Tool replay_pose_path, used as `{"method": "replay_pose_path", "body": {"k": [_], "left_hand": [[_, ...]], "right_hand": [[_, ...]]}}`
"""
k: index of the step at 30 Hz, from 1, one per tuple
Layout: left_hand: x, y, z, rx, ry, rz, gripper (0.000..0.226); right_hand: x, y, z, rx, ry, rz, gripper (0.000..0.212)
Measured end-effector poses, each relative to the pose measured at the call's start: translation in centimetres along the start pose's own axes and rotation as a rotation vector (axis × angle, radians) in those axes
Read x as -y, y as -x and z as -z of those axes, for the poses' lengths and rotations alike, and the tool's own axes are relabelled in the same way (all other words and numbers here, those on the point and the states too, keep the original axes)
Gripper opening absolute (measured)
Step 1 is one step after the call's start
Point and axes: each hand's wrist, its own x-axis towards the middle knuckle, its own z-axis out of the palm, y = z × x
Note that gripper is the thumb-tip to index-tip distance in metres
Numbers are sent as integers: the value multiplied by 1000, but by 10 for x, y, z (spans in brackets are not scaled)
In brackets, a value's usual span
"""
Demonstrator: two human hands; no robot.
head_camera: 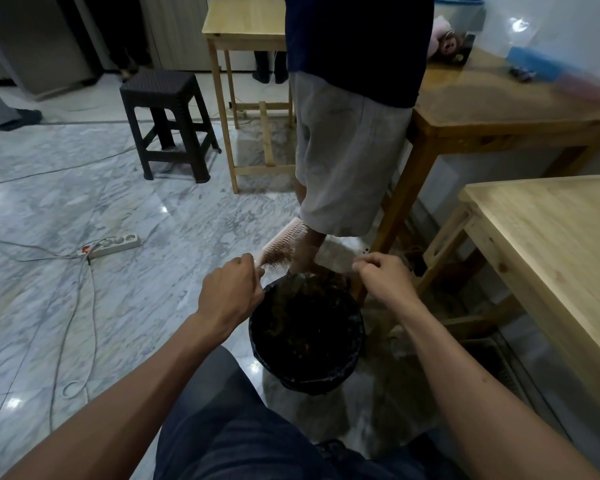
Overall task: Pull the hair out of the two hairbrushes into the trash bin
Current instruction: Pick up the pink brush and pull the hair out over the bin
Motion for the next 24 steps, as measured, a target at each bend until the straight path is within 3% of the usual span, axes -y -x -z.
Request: {"method": "replay_pose_path", "body": {"k": [5,6,9,11,16,19,24], "left_hand": [[-16,3,2,-24,-9,-104,26],[-19,4,3,-33,-12,-117,26],[-20,3,5,-47,-10,-100,26],[-13,0,7,-39,-17,-32,27],[5,-6,13,-54,29,136,26],[6,-7,13,-65,55,123,28],[-13,-4,15,-57,44,-22,26]], "right_hand": [[18,8,-18,145,-85,130,69],[20,8,-22,165,-86,154,65],[20,3,-29,163,-36,209,24],[16,1,-28,93,-60,194,13],[10,7,-4,-12,-71,106,12],[3,7,3,6,-14,47,16],[9,6,-11,182,46,108,55]]}}
